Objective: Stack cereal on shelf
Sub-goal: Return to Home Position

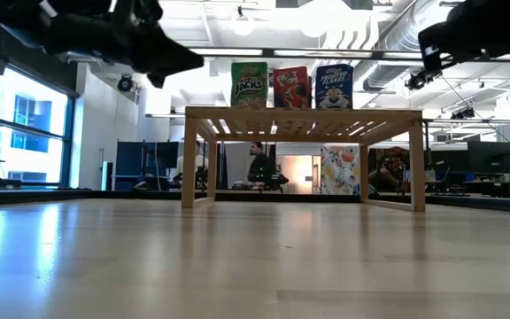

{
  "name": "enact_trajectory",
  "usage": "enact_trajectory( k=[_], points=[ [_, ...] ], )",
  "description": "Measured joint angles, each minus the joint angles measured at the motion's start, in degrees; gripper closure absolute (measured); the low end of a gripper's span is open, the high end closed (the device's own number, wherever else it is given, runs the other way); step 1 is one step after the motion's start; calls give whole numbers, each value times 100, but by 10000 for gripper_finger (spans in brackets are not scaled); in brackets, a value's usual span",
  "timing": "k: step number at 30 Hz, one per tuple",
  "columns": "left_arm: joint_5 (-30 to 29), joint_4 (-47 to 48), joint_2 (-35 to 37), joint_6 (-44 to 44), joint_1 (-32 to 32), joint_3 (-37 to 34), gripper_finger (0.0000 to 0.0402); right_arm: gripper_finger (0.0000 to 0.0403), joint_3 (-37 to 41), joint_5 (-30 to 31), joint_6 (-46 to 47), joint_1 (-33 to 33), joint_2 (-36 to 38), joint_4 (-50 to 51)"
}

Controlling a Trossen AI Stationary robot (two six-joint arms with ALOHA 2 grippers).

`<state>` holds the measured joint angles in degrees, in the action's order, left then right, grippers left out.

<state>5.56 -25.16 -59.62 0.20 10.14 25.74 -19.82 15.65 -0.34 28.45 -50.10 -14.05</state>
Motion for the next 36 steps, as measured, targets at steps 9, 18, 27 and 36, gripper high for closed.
enact_trajectory(
  k=[9, 18, 27, 36],
  points=[
    [285, -182, 684, -15, 207, -714, 381, 403, 862, -421, -465, -928, 2647, 610],
    [350, -309, 1426, -109, 414, -1252, 381, 403, 1336, -428, -569, -1633, 4471, 1392],
    [645, -460, 2228, -301, 791, -1865, 381, 403, 1325, -381, -704, -2300, 4990, 1894],
    [662, -413, 3200, -280, 1188, -2514, 381, 403, 1325, -487, -721, -2927, 5005, 1830]
  ],
)
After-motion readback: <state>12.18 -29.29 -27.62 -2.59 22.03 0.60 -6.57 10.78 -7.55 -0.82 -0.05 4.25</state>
